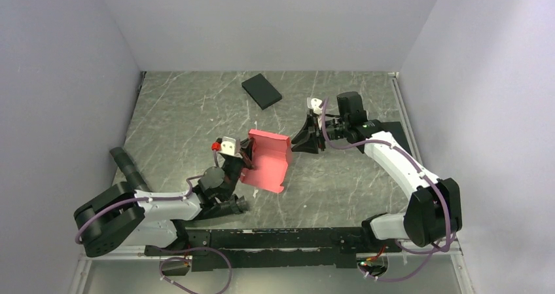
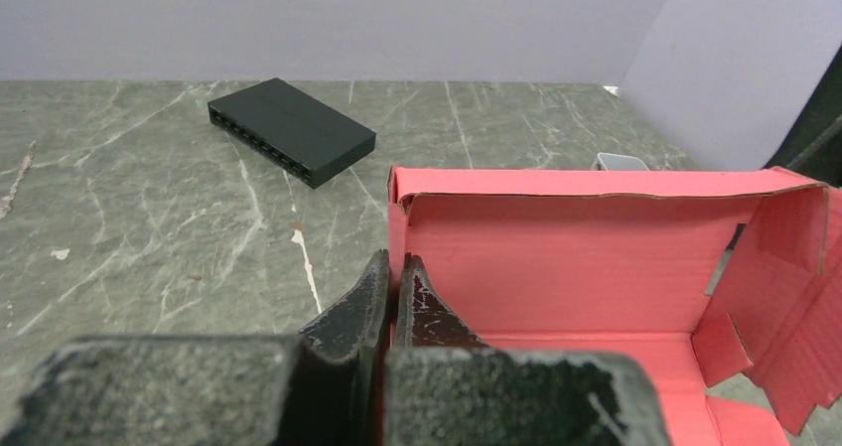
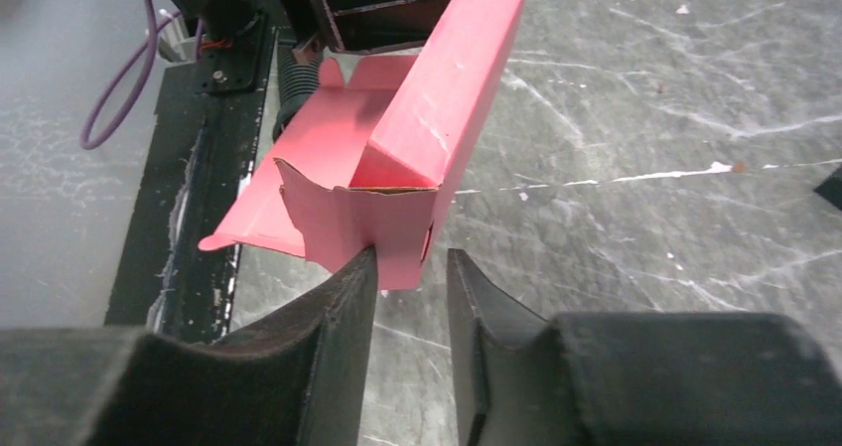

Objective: Fold the paper box
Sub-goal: Fold the paper box at the center of the board.

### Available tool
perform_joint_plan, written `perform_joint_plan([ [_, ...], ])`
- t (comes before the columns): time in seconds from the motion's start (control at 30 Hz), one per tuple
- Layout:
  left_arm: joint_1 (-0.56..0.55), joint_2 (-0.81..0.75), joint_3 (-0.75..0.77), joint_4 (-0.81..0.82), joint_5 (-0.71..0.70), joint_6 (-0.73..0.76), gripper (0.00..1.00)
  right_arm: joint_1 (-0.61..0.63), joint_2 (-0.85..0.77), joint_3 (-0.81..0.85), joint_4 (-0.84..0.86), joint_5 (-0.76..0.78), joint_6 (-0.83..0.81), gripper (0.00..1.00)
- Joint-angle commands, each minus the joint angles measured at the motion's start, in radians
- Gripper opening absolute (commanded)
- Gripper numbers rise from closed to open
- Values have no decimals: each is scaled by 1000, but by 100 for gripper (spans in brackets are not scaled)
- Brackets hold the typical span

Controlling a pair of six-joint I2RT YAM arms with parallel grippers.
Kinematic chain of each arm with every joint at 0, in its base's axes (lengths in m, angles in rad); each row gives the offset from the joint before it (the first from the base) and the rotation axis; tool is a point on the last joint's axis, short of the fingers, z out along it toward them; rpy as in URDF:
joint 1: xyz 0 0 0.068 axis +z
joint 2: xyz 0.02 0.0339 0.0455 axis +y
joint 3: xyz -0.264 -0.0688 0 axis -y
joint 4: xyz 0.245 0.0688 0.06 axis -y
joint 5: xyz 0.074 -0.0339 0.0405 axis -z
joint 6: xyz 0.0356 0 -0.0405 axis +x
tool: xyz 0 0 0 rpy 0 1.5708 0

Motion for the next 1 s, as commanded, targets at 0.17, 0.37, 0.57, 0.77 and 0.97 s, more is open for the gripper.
perform_joint_plan([
  [0.17,-3,16,46,12,-15,-5,0,37,9,13,83,6,69,37],
  [0.37,-4,15,56,-10,-26,-20,0,49,22,-12,179,65,192,41],
  [0.57,-3,22,55,-9,-41,-14,0,50,38,-1,160,5,202,49],
  [0.77,-4,21,60,-11,-42,-19,0,66,37,-13,192,104,227,47],
  [0.97,-3,15,89,-72,-78,-64,0,87,41,-36,270,288,327,47],
])
